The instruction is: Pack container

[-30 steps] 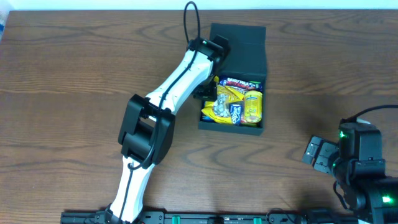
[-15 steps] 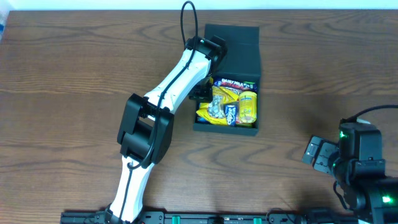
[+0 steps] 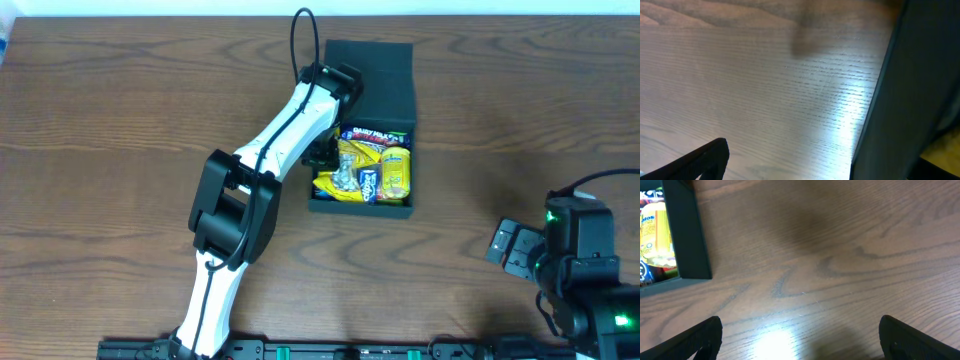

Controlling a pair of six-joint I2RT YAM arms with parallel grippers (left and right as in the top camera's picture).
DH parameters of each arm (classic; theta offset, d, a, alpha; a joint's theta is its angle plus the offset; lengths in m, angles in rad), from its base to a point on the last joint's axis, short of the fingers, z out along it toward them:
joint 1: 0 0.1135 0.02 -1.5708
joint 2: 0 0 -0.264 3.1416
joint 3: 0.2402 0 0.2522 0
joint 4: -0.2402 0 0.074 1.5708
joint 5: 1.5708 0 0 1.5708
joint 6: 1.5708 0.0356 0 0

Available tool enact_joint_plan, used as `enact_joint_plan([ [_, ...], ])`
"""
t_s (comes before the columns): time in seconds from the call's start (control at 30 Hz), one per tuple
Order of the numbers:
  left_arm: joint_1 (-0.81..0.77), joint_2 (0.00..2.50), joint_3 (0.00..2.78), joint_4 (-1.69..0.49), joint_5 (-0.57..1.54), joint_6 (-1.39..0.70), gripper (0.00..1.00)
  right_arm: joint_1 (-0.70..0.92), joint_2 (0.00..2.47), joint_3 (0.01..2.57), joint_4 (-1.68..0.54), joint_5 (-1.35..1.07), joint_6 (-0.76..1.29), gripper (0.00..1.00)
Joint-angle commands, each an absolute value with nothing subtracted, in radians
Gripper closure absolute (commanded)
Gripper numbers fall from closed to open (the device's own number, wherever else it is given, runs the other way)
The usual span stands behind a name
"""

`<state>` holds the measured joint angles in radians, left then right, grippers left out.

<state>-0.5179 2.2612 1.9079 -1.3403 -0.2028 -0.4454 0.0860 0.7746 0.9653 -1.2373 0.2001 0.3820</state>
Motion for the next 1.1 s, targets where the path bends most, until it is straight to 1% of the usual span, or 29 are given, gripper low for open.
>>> enact_joint_plan([
  [0.0, -0.506, 2.26, 1.897, -1.357, -0.247, -0.45, 0.05, 0.078, 0.772, 0.96, -1.237, 0.218, 0.389, 0.01],
  [0.2, -0.506, 2.18, 1.897, -1.356, -0.217, -0.402, 0.05, 0.078, 0.772, 0.96, -1.232, 0.218, 0.389, 0.01],
  [0.37, -0.501, 2.077, 1.9, -1.34, -0.134, -0.321, 0.05, 0.078, 0.772, 0.96, -1.23, 0.218, 0.389, 0.01],
  [0.53, -0.474, 1.971, 1.906, -1.243, -0.004, -0.236, 0.05, 0.078, 0.772, 0.96, -1.23, 0.217, 0.388, 0.01],
  [0.7, -0.369, 1.934, 1.962, -1.153, 0.215, -0.194, 0.05, 0.078, 0.772, 0.96, -1.23, 0.217, 0.388, 0.01],
  [0.87, -0.204, 1.94, 1.994, -1.043, 0.444, -0.184, 0.05, 0.078, 0.772, 0.96, -1.23, 0.217, 0.388, 0.01],
  [1.07, -0.077, 1.991, 1.995, -0.898, 0.588, -0.245, 0.05, 0.078, 0.772, 0.96, -1.226, 0.217, 0.388, 0.01],
])
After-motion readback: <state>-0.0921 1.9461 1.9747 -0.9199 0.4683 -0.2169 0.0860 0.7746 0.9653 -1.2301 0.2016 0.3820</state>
